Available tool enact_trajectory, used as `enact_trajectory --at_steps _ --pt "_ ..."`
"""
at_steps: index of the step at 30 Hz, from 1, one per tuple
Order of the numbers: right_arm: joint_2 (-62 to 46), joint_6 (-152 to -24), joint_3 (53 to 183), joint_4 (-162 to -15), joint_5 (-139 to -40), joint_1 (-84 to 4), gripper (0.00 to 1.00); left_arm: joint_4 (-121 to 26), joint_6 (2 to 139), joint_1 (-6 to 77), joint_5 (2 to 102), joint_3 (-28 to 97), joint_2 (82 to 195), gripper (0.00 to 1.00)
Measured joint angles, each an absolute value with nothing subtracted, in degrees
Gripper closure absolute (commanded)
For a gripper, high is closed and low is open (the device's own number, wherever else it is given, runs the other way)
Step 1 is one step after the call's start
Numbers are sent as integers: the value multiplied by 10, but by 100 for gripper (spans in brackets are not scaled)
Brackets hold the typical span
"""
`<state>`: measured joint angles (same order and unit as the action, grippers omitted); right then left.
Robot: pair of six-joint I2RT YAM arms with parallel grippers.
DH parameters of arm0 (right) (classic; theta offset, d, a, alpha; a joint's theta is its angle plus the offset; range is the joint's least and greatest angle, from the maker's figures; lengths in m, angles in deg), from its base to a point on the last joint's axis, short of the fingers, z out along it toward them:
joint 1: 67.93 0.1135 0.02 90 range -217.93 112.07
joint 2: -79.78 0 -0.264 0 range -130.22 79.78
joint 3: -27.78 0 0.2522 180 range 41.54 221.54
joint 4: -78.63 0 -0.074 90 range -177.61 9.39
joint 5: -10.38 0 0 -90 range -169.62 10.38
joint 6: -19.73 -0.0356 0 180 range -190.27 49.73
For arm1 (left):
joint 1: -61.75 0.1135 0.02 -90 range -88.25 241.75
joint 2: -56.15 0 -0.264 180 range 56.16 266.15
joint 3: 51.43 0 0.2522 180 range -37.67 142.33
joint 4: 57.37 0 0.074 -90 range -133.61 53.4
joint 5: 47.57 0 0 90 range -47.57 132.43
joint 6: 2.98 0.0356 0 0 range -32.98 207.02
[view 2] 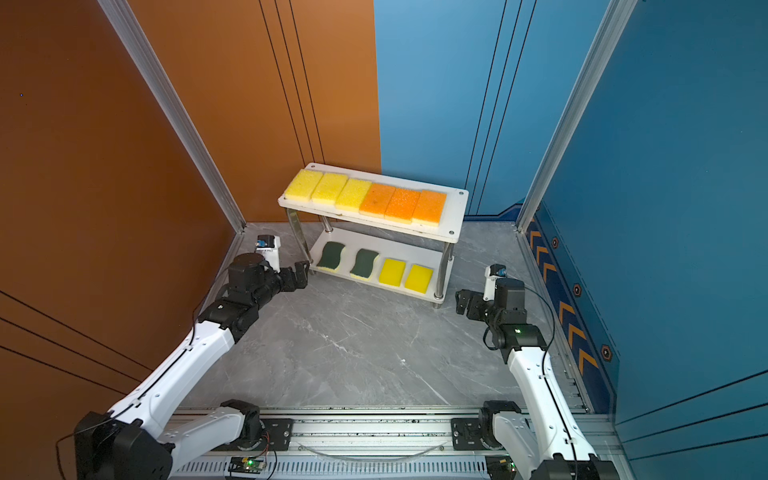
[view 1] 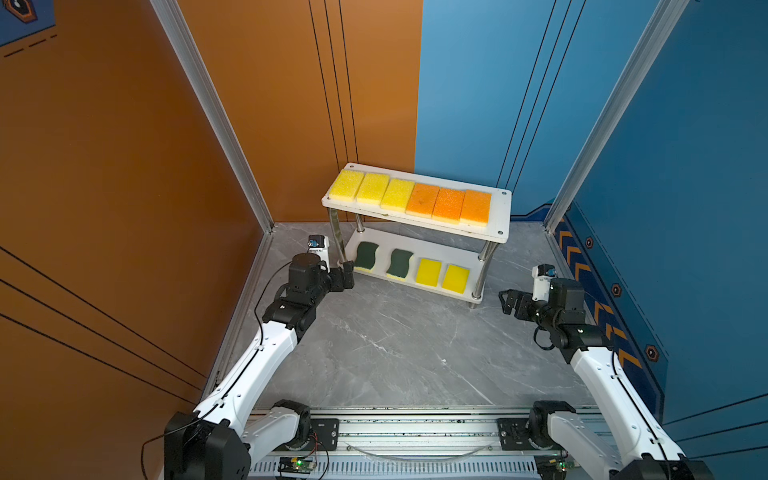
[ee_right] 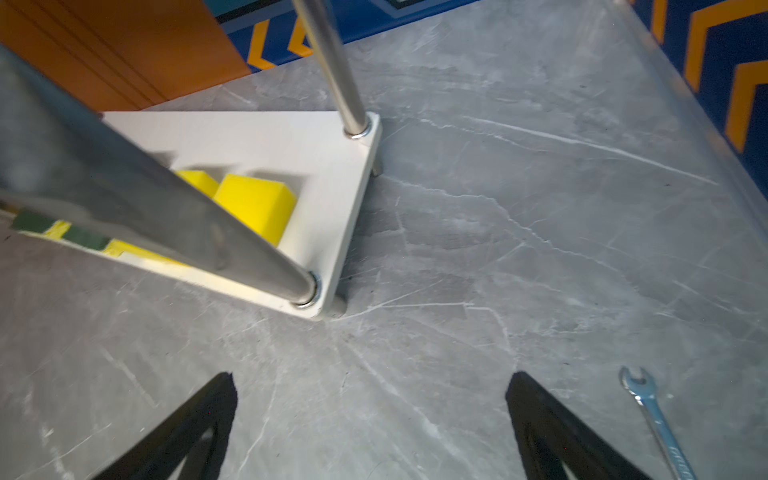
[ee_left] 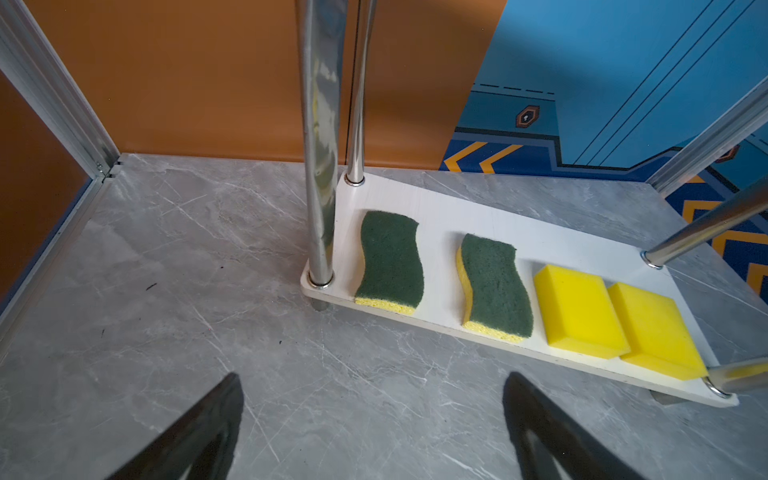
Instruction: Place and organize the cleaning sponges onto the shelf
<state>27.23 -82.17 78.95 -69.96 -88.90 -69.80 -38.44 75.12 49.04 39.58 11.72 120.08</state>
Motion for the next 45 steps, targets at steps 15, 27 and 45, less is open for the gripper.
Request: enact_trajectory --at_steps 15,27,45 --pt "200 -819 705 -930 -849 -747 0 -503 782 535 396 54 1237 2" --pt "49 -801 681 -1085 -837 -740 0 -533 782 536 396 21 1235 3" --pt "-46 -714 720 -1147 -767 -648 0 -537 780 536 401 21 1234 2"
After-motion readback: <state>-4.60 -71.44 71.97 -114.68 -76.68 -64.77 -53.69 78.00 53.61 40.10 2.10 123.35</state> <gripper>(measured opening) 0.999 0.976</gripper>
